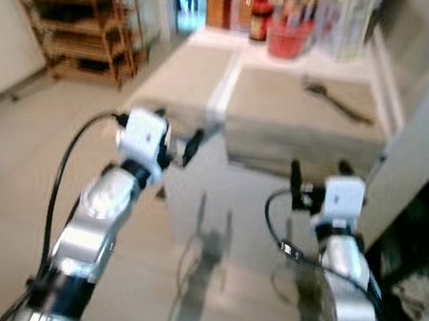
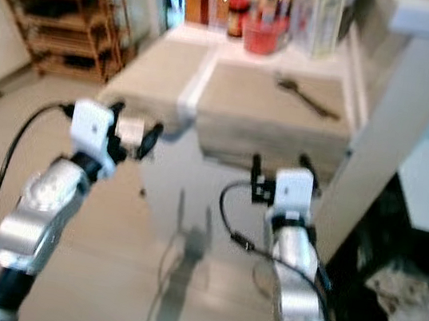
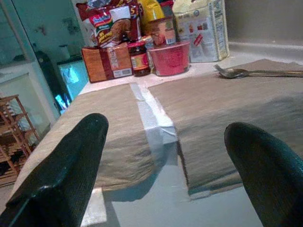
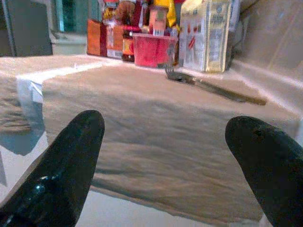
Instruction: Setting the table
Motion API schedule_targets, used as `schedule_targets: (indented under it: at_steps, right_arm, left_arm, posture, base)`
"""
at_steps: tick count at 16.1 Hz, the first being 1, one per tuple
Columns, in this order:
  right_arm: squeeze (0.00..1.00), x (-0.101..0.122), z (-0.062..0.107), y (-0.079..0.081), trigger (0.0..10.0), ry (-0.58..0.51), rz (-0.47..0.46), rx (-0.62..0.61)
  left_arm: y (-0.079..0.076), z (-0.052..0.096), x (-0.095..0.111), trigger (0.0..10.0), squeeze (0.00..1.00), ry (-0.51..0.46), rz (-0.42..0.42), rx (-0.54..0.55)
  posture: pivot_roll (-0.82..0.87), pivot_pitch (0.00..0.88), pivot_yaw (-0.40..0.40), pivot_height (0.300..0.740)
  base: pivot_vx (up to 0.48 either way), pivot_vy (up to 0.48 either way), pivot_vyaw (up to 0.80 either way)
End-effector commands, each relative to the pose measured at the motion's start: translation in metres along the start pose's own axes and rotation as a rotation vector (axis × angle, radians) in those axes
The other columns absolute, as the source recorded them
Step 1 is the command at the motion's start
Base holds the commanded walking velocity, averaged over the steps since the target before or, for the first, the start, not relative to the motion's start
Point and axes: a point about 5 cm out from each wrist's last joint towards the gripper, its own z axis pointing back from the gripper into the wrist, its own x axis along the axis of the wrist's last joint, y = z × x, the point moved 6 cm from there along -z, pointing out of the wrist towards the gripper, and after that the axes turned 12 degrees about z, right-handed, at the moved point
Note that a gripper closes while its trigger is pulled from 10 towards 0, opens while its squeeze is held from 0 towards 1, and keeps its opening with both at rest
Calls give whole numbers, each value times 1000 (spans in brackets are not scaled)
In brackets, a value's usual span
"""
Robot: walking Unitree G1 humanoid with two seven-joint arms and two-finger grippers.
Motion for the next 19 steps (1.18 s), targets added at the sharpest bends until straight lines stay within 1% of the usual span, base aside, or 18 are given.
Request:
schedule_targets:
  at_steps: [1,2,3,5,8,11,12,14,15,16,19]
  right_arm:
    - [0,6,-5,7,10000,-9,-9,15]
    - [0,5,-4,7,10000,-5,-7,13]
    - [0,5,-3,7,10000,-9,-12,11]
    - [0,5,-3,6,10000,-14,-5,10]
    - [0,6,-2,4,10000,-19,5,5]
    - [0,16,-6,-7,10000,-57,20,-40]
    - [0,24,-10,-18,10000,-80,28,-85]
    - [0,27,-11,-27,10000,-89,44,-131]
    - [0,26,-10,-28,10000,-89,43,-132]
    - [0,25,-8,-28,10000,-86,39,-130]
    - [0,22,-2,-32,10000,-74,11,-153]
  left_arm:
    - [6,1,4,10000,0,-6,-22,12]
    - [9,1,4,10000,0,-3,-26,26]
    - [11,1,3,10000,0,4,-27,38]
    - [13,1,0,10000,0,14,-33,55]
    - [10,2,-3,10000,0,23,-23,45]
    - [8,2,-3,10000,0,20,-17,36]
    - [6,2,-2,10000,0,18,-17,28]
    - [2,1,-2,10000,0,20,-12,8]
    - [2,2,-2,10000,0,17,-7,4]
    - [2,3,0,10000,0,3,8,7]
    - [12,4,9,10000,0,-49,95,55]
  posture:
    - [-139,0,106,740]
    - [-140,0,108,740]
    - [-140,0,107,740]
    - [-142,0,107,740]
    - [-142,0,105,740]
    - [-146,0,106,740]
    - [-147,0,106,740]
    - [-148,0,107,740]
    - [-150,0,109,740]
    - [-151,0,110,740]
    - [-152,0,111,740]
  base:
    - [480,0,0]
    - [480,0,-788]
    - [0,0,-800]
    - [0,0,0]
    - [0,0,0]
    - [0,0,0]
    - [0,0,0]
    - [0,0,0]
    - [0,0,0]
    - [0,0,0]
    - [0,0,0]
